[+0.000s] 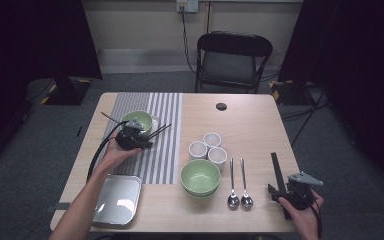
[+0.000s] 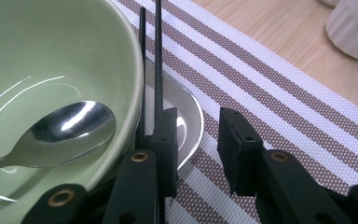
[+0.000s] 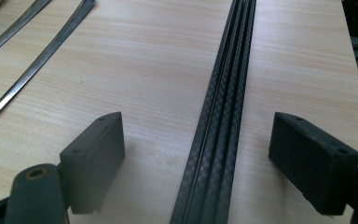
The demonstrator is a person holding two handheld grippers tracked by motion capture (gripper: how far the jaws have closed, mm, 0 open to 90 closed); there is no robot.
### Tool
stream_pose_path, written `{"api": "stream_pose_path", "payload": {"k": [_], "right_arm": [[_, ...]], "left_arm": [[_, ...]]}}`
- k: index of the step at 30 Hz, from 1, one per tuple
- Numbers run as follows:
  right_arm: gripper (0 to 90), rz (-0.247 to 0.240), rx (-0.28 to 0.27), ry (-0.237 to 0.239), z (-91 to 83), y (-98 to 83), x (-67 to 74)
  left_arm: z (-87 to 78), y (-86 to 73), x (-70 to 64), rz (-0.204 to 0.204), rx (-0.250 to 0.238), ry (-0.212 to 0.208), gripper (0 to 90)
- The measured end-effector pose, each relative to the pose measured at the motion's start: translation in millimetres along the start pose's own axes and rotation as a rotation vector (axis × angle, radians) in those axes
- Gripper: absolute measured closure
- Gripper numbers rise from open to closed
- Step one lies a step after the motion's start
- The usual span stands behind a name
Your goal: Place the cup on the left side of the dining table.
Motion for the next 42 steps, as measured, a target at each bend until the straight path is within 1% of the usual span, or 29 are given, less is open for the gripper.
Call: {"api": "stream_pose_path", "payload": {"k": [2,3,5,6,7,8,11,12,15,16,17,18,20,21,22,23,27,28,29,30,31,32,33,35,36,37,40,41,42], "right_arm": [[17.5,0.0,0.0,0.0,0.0,0.0,0.0],[17.5,0.0,0.0,0.0,0.0,0.0,0.0],[17.5,0.0,0.0,0.0,0.0,0.0,0.0],[17.5,0.0,0.0,0.0,0.0,0.0,0.0],[17.5,0.0,0.0,-0.001,0.1,0.0,0.0],[17.5,0.0,0.0,-0.001,0.1,0.0,0.0],[17.5,0.0,0.0,-0.001,0.0,0.0,0.1],[17.5,-0.001,0.0,0.0,0.0,-0.1,0.3],[17.5,-0.003,0.0,0.002,-0.1,-0.1,0.5],[17.5,-0.003,0.0,0.002,-0.1,-0.1,0.5],[17.5,-0.003,0.0,0.002,-0.1,-0.1,0.5],[17.5,-0.003,0.0,0.002,-0.1,-0.1,0.5],[17.5,-0.004,-0.001,0.002,-0.1,-0.1,0.5],[17.5,-0.003,0.0,0.002,-0.1,-0.1,0.5],[17.5,-0.003,-0.001,0.002,-0.1,-0.1,0.5],[17.5,-0.003,-0.001,0.002,-0.1,-0.1,0.5],[17.5,-0.003,0.0,0.002,-0.1,-0.1,0.5],[17.5,-0.003,-0.001,0.002,-0.1,-0.1,0.5],[17.5,-0.003,-0.001,0.002,-0.1,-0.1,0.5],[17.5,-0.003,-0.001,0.002,-0.1,-0.1,0.5],[17.5,-0.003,0.0,0.002,-0.1,-0.1,0.5],[17.5,-0.003,-0.001,0.002,-0.1,-0.1,0.5],[17.5,-0.003,-0.001,0.002,-0.1,-0.1,0.5],[17.5,-0.003,-0.001,0.002,-0.1,-0.1,0.5],[17.5,-0.003,-0.001,0.002,-0.1,-0.1,0.5],[17.5,-0.003,0.0,0.002,-0.1,-0.1,0.5],[17.5,-0.003,0.0,0.002,-0.1,-0.1,0.5],[17.5,-0.003,-0.001,0.002,-0.1,-0.1,0.5],[17.5,-0.003,0.0,0.002,-0.1,-0.1,0.5]], "left_arm": [[-1.1,-0.2,1.8,0.012,0.002,0.013,67.4],[-1.0,-0.2,0.9,0.003,-0.005,0.006,66.8],[-2.0,0.5,-0.1,0.016,-0.008,0.01,66.3],[-2.6,0.7,-1.3,0.02,-0.006,0.001,65.6],[-1.1,1.8,-4.3,-0.003,-0.025,-0.007,64.9],[-2.4,1.0,-3.1,0.023,-0.006,-0.002,64.4],[1.4,0.0,-4.5,0.008,-0.006,-0.004,63.0],[2.7,-1.6,-4.0,0.013,0.007,0.003,61.6],[3.7,-4.3,-3.0,0.026,0.0,0.021,61.6],[3.0,-6.1,-2.4,0.032,0.01,0.026,61.8],[3.6,-7.3,-3.5,0.018,-0.001,0.02,61.1],[2.8,-8.6,-2.5,0.025,0.004,0.02,60.6],[1.1,-11.7,-0.2,0.018,0.007,0.036,59.8],[0.3,-12.4,-0.1,0.001,-0.001,0.028,59.2],[-2.0,-13.3,1.6,0.008,0.015,0.034,58.4],[-2.1,-13.0,1.9,0.013,0.009,0.034,58.0],[-7.5,-12.8,2.8,0.006,0.007,0.03,57.1],[-8.0,-12.5,1.3,-0.007,0.0,0.024,57.0],[-10.0,-12.7,2.2,0.009,0.007,0.029,57.0],[-10.8,-11.9,0.8,-0.003,-0.007,0.018,57.0],[-13.1,-12.2,-0.8,-0.005,0.002,-0.001,56.8],[-14.4,-10.8,-2.6,-0.012,-0.011,-0.002,56.8],[-16.0,-10.2,-2.3,0.001,-0.016,0.004,56.8],[-22.3,-8.5,-3.8,-0.007,-0.027,-0.012,56.8],[-25.4,-7.0,-3.9,-0.015,-0.045,-0.019,56.8],[-30.4,-6.6,-1.9,-0.012,-0.046,-0.011,56.9],[-38.5,-7.1,-1.0,-0.013,-0.063,-0.011,57.3],[-42.3,-8.7,-0.6,-0.016,-0.059,-0.024,57.5],[-45.1,-9.9,0.7,-0.019,-0.061,-0.018,58.8]]}}
Point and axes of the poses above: each handheld gripper's, and its own axes: z roughly forward along the jaws, y roughly out of its top, x roughly to its left, the point moved 8 cm from there along z, roughly forward along the jaws, and after that the axes turned 3 degrees about -x, right-handed, at the moved point
